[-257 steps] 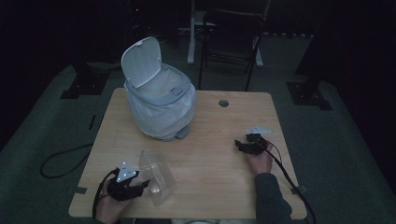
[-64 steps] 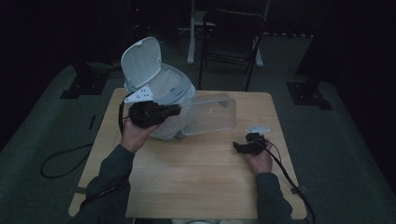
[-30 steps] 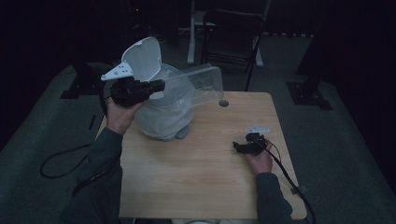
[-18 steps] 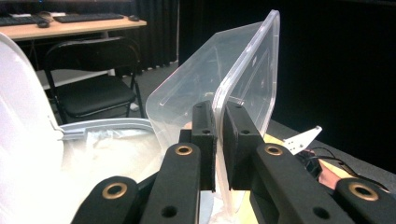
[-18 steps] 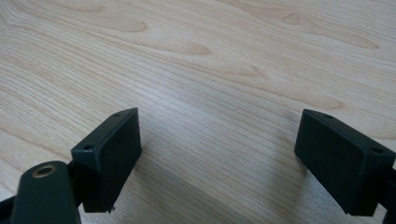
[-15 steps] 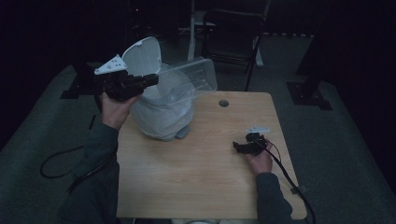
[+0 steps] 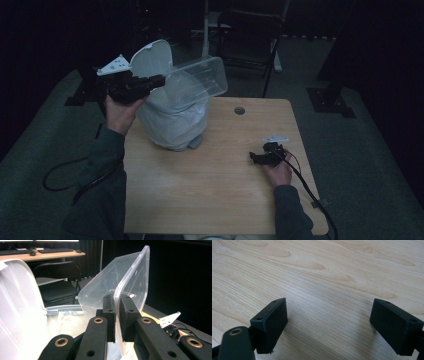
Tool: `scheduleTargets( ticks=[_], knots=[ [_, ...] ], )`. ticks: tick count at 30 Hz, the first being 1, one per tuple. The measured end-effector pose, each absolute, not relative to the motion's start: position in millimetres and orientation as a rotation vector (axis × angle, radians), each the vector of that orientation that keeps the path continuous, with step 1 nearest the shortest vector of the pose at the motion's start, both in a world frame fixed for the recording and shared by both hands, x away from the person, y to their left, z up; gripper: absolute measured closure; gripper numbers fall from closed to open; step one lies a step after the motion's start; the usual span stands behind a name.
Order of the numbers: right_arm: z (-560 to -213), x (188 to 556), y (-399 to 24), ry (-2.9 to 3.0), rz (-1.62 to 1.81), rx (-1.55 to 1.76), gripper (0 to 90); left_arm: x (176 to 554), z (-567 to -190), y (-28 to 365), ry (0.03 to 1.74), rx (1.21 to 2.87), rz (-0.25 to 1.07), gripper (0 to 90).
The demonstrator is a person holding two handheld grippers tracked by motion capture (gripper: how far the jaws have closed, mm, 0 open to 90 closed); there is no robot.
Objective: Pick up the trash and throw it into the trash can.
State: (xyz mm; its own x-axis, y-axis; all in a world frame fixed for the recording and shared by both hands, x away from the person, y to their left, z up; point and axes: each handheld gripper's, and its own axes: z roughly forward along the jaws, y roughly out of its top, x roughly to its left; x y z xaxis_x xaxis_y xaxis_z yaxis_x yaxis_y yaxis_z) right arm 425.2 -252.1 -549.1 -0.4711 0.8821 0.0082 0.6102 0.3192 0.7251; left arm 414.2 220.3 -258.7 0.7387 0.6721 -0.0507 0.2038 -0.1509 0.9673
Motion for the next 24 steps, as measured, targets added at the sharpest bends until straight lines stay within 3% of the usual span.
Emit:
scheduleTargets(
  ticks=[24],
  knots=[
    [-549.1, 425.2, -252.1, 2.201, 0.953, 1.324, 13.9, 427.6, -264.3, 237.1, 0.813, 1.662, 0.572, 85.3]
  ],
)
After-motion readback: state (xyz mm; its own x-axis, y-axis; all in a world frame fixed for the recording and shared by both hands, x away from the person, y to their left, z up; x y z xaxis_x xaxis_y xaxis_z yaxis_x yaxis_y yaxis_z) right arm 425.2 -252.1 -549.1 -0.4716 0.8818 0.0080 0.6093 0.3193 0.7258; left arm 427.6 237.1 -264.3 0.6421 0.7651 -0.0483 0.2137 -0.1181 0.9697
